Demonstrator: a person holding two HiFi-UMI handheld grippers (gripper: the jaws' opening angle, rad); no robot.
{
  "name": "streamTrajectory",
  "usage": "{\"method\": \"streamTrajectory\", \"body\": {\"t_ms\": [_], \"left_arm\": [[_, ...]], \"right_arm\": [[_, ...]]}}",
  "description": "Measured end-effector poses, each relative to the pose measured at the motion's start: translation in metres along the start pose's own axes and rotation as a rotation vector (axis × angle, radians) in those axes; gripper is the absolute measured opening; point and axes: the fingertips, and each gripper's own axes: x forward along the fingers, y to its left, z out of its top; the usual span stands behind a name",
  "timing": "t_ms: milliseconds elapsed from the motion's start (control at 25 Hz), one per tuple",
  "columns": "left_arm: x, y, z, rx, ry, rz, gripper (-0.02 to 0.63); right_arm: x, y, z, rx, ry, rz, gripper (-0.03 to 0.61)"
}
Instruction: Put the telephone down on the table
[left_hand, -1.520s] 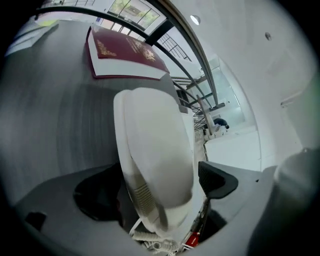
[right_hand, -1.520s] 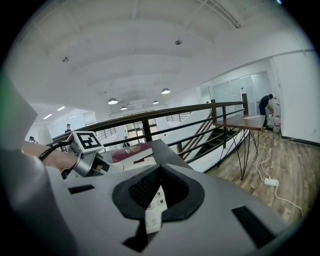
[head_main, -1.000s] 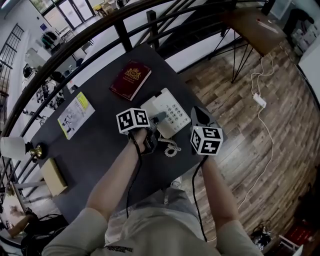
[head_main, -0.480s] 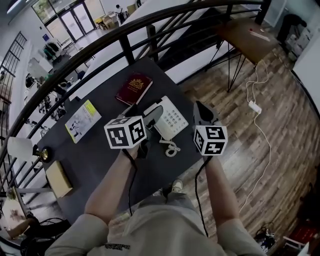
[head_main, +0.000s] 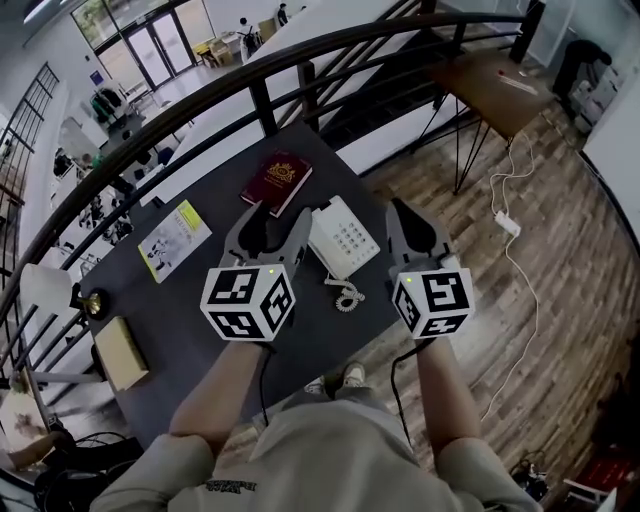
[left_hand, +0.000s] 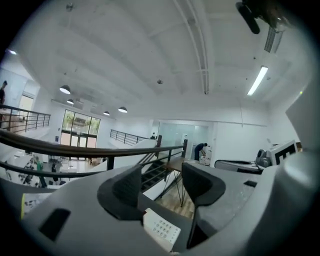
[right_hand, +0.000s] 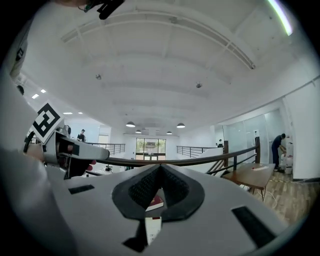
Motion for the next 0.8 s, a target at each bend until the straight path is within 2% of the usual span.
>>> {"method": "streamTrajectory", "body": {"t_ms": [120,240,280,320,480,720,800], "left_arm": [[-0.022,-0.003,0.001,0.04,-0.056,0.032,0.222],[-0.043,-0.006,0.0,0.069,-0.094,0.059,0.13],[-0.049,-0.005,-0.001,0.071,-0.109,0.07,0.079],[-0.053,-0.005,-0.003,0.073,-0.117,0.078,0.061],[-0.071,-0.007,-0.018,0.082,-0.111,0.079,0.06],[-0.101,-0.01,-0.032,0.132,-0.11,0.071,0.057],[-0.109,-0.013,-0.039,0.152,-0.117,0.078,0.007]], "right_arm": [[-0.014,0.02,0.01,-0.01,-0.009,0.039,0.002],[-0.027,0.038,0.022,0.049,-0.045,0.11,0.002],[-0.032,0.043,0.026,0.066,-0.062,0.128,0.002],[-0.036,0.047,0.029,0.076,-0.077,0.138,0.002],[-0.053,0.063,0.026,0.061,-0.097,0.141,0.002],[-0.078,0.096,0.001,0.078,-0.05,0.184,0.002],[-0.086,0.104,-0.005,0.107,-0.044,0.215,0.002]]}}
